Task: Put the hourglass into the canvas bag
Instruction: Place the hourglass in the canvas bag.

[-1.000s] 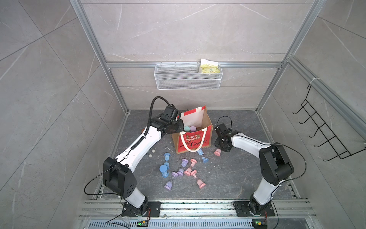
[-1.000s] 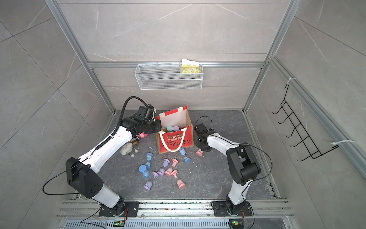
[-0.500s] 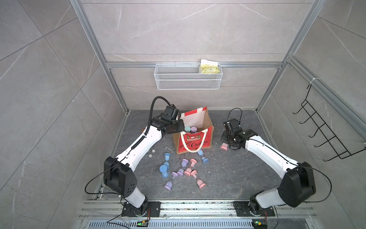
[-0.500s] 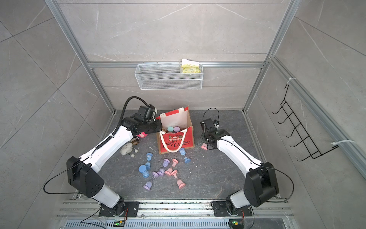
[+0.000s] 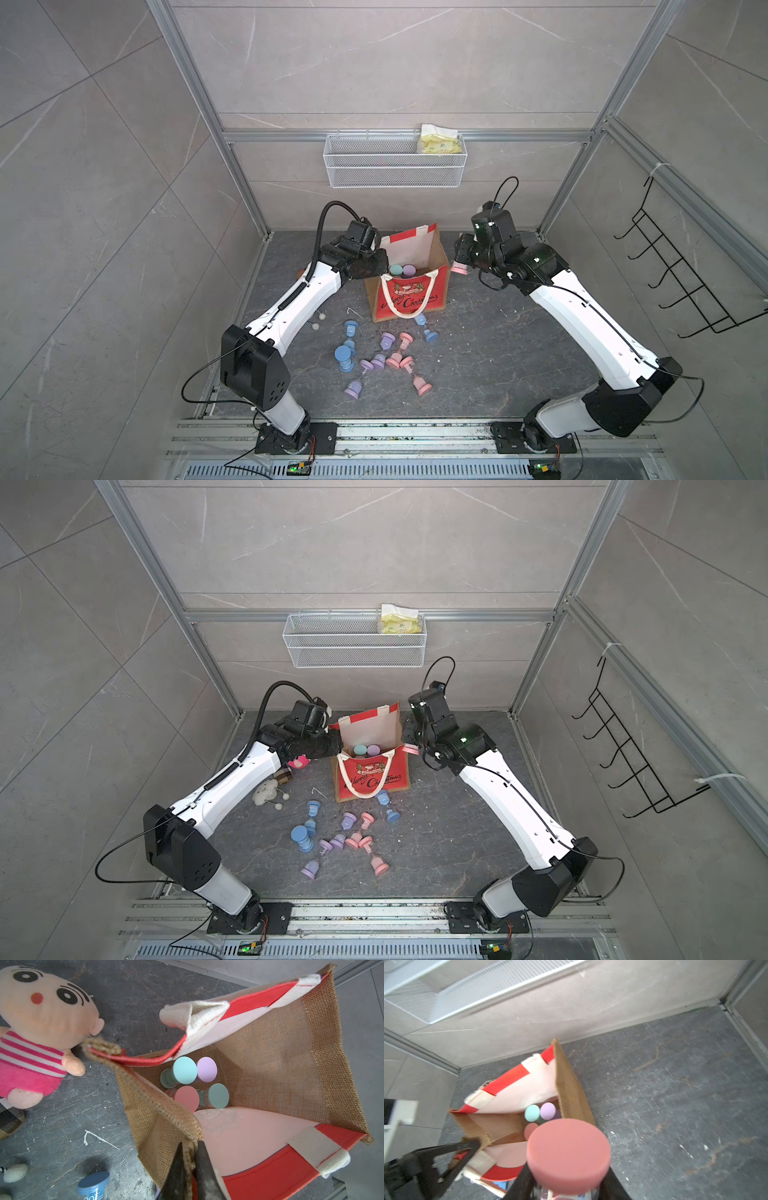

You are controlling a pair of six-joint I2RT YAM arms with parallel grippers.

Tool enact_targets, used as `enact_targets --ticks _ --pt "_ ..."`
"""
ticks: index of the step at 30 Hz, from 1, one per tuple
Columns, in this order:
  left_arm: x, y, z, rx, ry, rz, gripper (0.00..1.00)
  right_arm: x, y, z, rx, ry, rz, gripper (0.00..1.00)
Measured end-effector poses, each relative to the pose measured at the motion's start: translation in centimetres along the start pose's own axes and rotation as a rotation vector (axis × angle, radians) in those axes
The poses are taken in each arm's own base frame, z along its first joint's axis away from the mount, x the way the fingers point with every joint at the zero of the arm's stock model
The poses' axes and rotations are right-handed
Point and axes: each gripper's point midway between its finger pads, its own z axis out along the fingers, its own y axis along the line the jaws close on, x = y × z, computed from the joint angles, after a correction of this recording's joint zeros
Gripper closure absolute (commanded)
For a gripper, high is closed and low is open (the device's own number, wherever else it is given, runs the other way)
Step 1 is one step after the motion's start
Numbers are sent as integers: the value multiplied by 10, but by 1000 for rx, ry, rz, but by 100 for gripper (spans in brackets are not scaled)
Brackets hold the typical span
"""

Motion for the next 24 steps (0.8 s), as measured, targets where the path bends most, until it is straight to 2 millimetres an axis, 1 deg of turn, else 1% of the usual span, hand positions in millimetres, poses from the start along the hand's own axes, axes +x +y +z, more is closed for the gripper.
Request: enact_targets --ticks 3,5,8,10,13,16,20,24 --pt "0 0 0 0 0 -3 100 -8 30 6 -46 -10 -28 100" --pt "0 0 0 1 0 -5 100 -7 44 19 -61 3 -45 100" --pt "-1 -1 0 3 -2 -10 100 2 60 51 -58 39 -71 100" --pt "-1 -1 0 3 -2 -10 100 15 66 77 -46 72 -90 100" --pt "-1 -1 0 3 -3 -13 100 40 67 112 -17 129 -119 100" --pt "-1 -1 0 3 -2 -15 100 59 67 138 3 173 -141 100" --pt "-1 -1 0 3 -3 -18 100 82 64 161 23 226 -162 100" --pt "-2 -1 0 3 -3 -21 100 94 63 175 33 249 -169 100"
